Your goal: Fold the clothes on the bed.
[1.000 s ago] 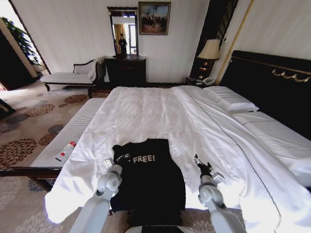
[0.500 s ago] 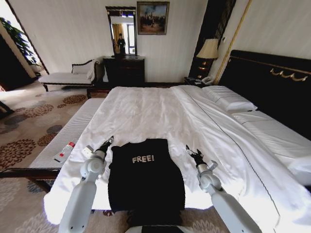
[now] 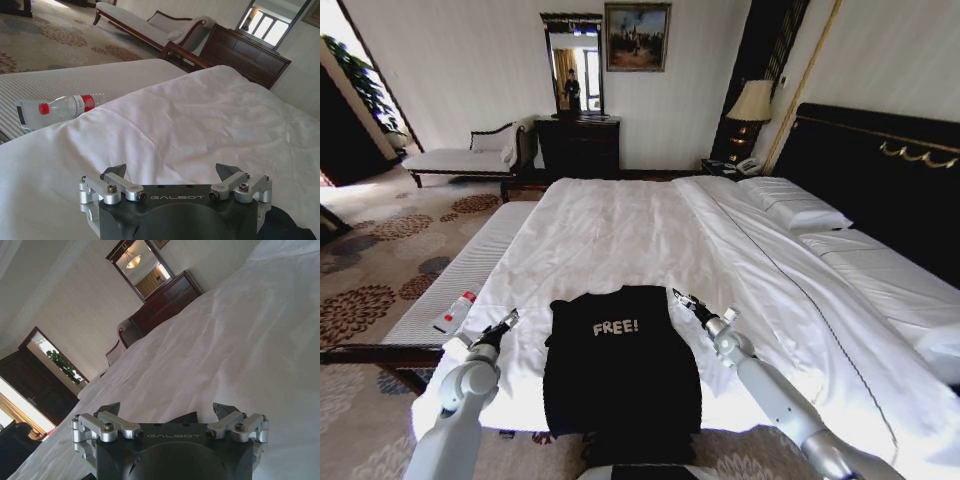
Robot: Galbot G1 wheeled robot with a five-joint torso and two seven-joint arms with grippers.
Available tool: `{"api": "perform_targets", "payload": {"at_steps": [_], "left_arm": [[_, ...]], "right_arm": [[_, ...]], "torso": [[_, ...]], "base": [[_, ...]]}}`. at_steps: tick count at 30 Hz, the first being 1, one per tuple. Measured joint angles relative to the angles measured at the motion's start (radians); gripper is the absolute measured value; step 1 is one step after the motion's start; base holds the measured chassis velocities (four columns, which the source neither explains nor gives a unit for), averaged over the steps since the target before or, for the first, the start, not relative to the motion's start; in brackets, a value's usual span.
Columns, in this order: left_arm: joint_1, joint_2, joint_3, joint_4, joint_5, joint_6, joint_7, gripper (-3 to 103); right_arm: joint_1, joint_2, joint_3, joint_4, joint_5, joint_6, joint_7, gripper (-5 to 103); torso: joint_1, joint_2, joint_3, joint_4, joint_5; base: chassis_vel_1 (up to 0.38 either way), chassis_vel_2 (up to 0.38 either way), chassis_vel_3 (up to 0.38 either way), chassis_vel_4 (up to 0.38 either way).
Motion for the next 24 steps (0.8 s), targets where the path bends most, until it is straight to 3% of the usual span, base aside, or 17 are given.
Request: {"api": "perform_targets", "payload": {"at_steps": [8, 22, 24], "left_arm": [[0.060, -0.040, -0.024, -0.067, 0.009, -0.001, -0.002, 100], [0.098, -0.063, -0.045, -0.127, 0.009, -0.002, -0.008, 100], [0.105, -0.071, -0.045, -0.133, 0.011, -0.003, -0.008, 100]], "right_arm": [[0.094, 0.056, -0.066, -0.113, 0.005, -0.034, -0.005, 100], [0.111, 0.081, -0.076, -0.156, -0.030, -0.041, 0.019, 101], [0.106, 0.081, -0.072, -0.157, -0.038, -0.041, 0.022, 93]], "torso": [[0.000, 0.000, 0.000, -0.0004, 0.0001], [0.000, 0.000, 0.000, -0.0002, 0.0001], [0.000, 0.000, 0.000, -0.0003, 0.0002]], "base": [[0.000, 0.000, 0.000, 0.000], [0.000, 0.000, 0.000, 0.000], [0.000, 0.000, 0.000, 0.000]]}}
